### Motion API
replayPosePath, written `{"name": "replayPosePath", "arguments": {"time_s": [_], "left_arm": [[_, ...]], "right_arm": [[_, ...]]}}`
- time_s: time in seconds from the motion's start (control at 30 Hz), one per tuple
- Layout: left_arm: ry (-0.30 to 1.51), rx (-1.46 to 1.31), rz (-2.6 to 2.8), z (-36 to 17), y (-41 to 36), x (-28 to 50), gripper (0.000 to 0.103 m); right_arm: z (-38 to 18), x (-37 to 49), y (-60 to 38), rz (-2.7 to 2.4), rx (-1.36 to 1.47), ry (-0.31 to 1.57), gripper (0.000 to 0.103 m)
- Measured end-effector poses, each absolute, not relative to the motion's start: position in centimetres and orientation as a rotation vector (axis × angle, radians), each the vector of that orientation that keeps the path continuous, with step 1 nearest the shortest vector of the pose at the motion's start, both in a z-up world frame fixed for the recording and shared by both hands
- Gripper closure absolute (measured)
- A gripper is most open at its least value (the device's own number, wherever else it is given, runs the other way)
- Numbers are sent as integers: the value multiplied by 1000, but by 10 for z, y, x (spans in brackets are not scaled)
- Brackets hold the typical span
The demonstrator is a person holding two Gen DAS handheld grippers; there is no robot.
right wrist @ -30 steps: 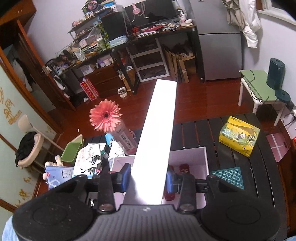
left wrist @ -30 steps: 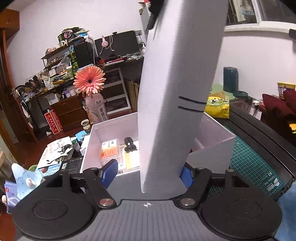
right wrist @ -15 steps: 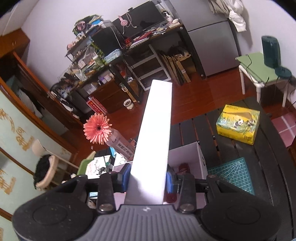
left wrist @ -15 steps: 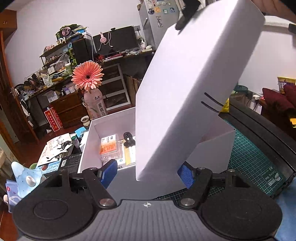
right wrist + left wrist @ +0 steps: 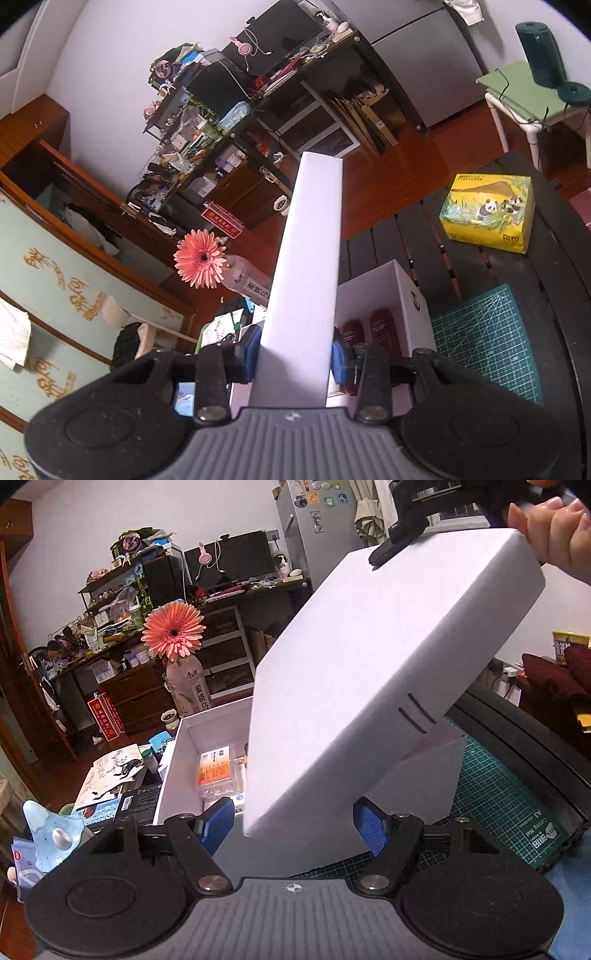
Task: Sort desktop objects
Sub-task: 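Rotate the white lid flat above the box opening with the right gripper, then lower the white lid onto the box rim with the right gripper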
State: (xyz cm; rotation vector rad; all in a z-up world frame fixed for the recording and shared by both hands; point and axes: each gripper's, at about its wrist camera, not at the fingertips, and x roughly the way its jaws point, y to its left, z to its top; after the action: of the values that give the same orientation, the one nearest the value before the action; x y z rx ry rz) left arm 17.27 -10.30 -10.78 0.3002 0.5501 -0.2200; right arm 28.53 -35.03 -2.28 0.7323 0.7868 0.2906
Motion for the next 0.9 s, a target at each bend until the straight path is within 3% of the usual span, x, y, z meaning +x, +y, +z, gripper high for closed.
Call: {"name": "replayPosePath", "arguments": {"time_s": [0.9], "left_arm": [[609, 238, -124, -103, -85, 176, 31]], "right_arm": [[-62, 303, -340, 360, 815, 828, 62]]}}
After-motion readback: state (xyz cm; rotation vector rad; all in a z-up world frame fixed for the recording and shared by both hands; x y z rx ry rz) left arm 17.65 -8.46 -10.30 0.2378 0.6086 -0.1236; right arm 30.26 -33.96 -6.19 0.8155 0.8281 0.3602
